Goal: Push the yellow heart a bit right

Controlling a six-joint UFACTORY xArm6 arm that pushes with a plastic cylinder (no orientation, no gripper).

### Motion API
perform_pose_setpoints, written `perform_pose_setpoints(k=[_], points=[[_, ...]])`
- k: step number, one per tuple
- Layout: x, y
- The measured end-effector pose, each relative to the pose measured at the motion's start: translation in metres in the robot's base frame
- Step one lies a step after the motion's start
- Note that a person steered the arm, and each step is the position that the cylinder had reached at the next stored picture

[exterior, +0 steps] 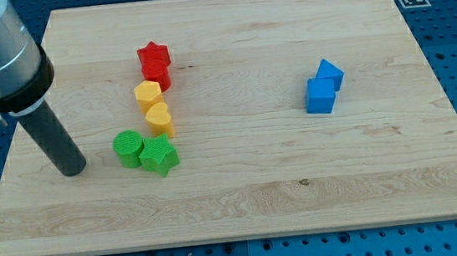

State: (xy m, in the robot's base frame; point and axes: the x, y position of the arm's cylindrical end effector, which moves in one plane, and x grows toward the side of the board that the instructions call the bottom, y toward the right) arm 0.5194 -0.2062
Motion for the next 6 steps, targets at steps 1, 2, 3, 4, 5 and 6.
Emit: perform_pose_setpoints(k=[1, 2, 3, 4, 5, 6], points=[[-0.006, 0.002], [-0.014, 0.011], [-0.021, 0.015], [-0.029, 0.021], [-0.029, 0.037], [-0.025, 0.055]])
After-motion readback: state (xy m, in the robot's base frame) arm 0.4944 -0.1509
